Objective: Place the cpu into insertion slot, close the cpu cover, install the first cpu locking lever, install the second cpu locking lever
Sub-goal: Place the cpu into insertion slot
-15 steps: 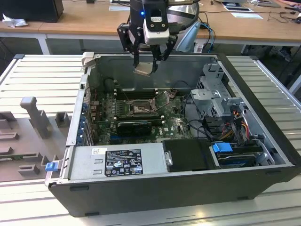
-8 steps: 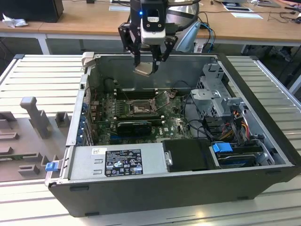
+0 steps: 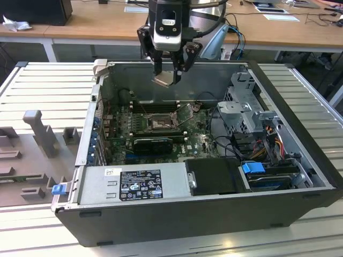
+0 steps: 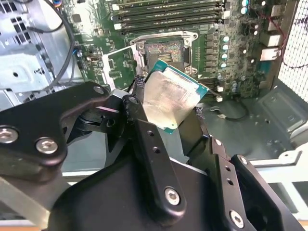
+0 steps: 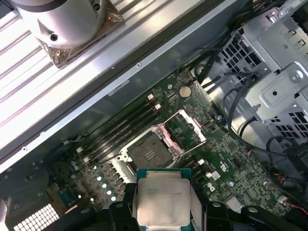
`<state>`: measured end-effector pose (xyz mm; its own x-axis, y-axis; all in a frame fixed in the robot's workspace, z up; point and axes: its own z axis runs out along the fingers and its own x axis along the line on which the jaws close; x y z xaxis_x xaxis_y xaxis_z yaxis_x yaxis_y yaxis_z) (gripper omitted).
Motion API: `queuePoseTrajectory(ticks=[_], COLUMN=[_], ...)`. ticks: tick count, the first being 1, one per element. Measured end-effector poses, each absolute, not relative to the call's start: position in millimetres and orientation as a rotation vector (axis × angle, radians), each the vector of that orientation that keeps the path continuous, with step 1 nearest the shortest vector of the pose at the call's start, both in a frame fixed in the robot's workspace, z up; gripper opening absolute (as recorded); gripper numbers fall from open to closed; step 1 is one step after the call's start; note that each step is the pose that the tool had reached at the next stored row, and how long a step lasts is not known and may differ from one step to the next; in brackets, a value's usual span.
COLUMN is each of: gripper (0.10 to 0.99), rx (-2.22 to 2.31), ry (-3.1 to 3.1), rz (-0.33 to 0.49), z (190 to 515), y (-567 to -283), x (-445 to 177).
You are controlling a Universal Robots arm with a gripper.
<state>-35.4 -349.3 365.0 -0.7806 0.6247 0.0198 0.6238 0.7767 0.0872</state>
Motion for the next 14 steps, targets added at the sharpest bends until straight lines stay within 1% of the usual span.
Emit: queuePoseTrajectory(ticks=[14], gripper=[0.533], rx=[1.414], ry=[2.778], rz=[0.135], z=[362.7], y=[-349.3], x=[-35.4])
